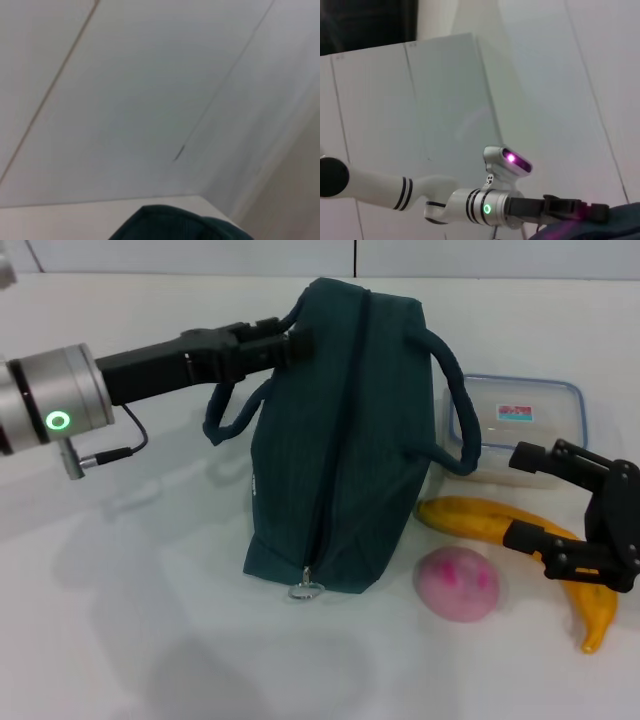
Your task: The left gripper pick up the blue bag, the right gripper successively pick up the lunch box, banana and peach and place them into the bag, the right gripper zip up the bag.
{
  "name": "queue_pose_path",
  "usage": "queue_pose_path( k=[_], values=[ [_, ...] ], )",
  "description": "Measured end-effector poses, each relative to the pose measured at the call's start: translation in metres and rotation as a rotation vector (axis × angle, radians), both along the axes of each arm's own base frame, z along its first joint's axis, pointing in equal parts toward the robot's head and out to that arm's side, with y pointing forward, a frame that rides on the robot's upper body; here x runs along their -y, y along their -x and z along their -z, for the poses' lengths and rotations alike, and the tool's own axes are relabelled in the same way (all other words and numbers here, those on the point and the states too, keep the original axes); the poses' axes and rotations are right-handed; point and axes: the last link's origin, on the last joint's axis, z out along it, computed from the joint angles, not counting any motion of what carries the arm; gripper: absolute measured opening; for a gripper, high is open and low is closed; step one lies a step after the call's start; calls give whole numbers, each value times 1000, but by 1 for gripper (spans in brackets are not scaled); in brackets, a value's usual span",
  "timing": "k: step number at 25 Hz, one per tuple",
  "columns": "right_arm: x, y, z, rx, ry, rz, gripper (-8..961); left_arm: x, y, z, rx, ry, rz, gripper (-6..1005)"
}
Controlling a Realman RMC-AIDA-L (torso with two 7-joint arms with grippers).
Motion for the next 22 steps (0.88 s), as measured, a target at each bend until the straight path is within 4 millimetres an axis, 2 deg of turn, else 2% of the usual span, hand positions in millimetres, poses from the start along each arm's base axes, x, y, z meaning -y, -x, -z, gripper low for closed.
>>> queue_pose_path(
  k=[7, 13, 15, 17, 22],
  values=[
    [11, -6, 10, -38, -19, 75, 872, -2, -6, 4, -20, 28, 21, 652],
    [23, -9, 21, -154, -108, 217, 872, -1, -8, 6, -33, 49, 35, 406],
    [24, -14, 22, -184, -154, 278, 872, -1, -9, 7, -32, 52, 44, 197],
    [22, -18, 20, -216, -171, 351, 873, -1, -12, 7, -35, 54, 54, 167],
    [2, -30, 17, -325, -59, 594, 873, -3, -17, 9, -38, 58, 72, 91]
  ],
)
